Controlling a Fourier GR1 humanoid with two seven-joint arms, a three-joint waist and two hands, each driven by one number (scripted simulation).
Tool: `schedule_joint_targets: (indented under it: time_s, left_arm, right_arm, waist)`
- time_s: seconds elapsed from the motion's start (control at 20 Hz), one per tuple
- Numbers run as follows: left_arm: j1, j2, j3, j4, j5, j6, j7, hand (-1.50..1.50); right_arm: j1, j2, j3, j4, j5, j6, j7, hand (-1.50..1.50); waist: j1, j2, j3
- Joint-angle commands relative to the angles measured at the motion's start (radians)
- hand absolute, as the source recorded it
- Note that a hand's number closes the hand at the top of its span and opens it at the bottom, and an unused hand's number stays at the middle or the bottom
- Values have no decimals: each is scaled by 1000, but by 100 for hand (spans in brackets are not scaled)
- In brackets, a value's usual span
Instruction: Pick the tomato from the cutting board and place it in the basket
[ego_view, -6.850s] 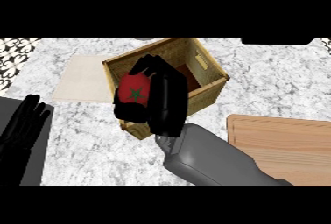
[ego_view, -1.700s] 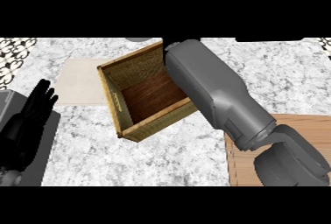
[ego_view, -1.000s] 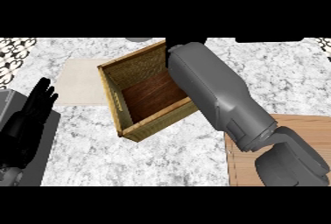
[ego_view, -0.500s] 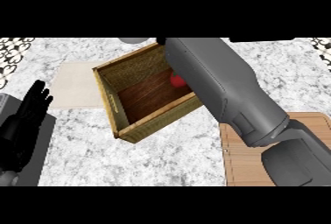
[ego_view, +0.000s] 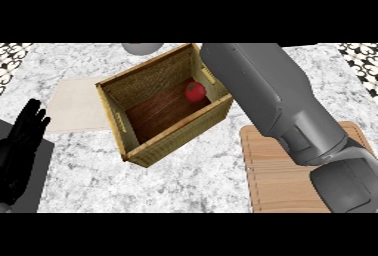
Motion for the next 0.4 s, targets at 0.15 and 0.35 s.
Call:
schedule_joint_targets:
  time_s: [0.15, 0.35]
  left_arm:
    - [19, -25, 32, 108, 5, 9, -24, 0]
    - [26, -2, 39, 60, 13, 23, 7, 0]
  right_arm:
    - [143, 7, -39, -149, 3, -116, 113, -150]
    - [227, 8, -39, -276, 19, -133, 91, -150]
  waist:
    - [-65, -3, -36]
    - [-79, -11, -35]
